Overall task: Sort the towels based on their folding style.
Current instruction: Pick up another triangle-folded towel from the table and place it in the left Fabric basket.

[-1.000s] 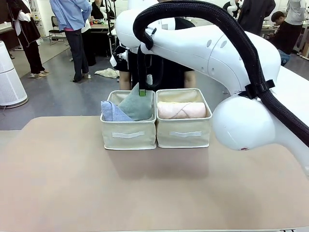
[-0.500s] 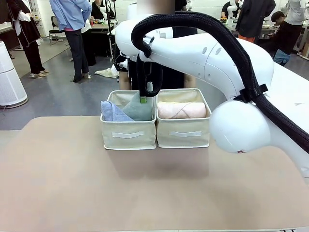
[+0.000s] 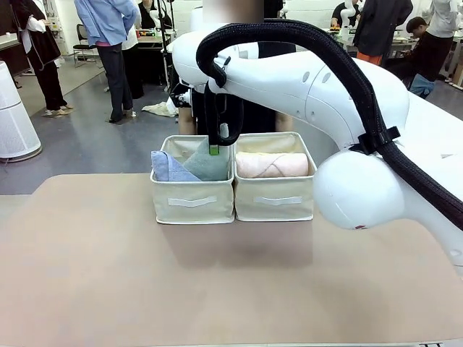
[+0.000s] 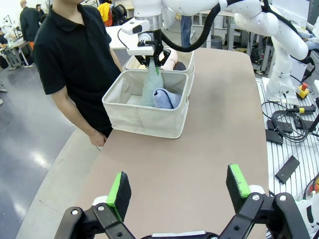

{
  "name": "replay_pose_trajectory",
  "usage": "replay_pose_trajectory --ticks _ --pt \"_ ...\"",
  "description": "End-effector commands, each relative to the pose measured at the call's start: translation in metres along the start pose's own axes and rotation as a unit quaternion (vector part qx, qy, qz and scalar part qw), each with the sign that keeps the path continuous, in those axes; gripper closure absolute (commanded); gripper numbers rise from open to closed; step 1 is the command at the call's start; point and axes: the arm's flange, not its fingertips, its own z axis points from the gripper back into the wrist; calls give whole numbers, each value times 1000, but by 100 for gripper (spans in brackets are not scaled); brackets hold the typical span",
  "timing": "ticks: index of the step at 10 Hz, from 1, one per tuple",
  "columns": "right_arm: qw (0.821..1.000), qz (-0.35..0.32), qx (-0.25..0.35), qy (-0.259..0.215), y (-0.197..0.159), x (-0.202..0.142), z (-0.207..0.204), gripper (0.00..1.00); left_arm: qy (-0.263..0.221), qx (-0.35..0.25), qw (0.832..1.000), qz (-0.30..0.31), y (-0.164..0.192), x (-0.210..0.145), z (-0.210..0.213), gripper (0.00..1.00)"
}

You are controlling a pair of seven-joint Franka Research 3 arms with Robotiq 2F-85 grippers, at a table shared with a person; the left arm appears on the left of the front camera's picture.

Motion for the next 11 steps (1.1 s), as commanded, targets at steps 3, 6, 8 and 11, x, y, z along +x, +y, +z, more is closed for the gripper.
replay_pose_trajectory --ticks 3,6,8,11 --pt "1000 7 5 -13 -15 10 -10 77 -2 -2 1000 -2 -1 1 2 0" --pt "1000 4 12 -10 -17 9 -17 77 -2 -2 1000 -2 -1 1 2 0" --pt "1000 11 12 -9 -15 9 -17 77 -2 -2 1000 -2 -1 1 2 0" --pt "999 24 14 -16 -14 11 -15 24 -2 -2 1000 -2 -1 1 2 0"
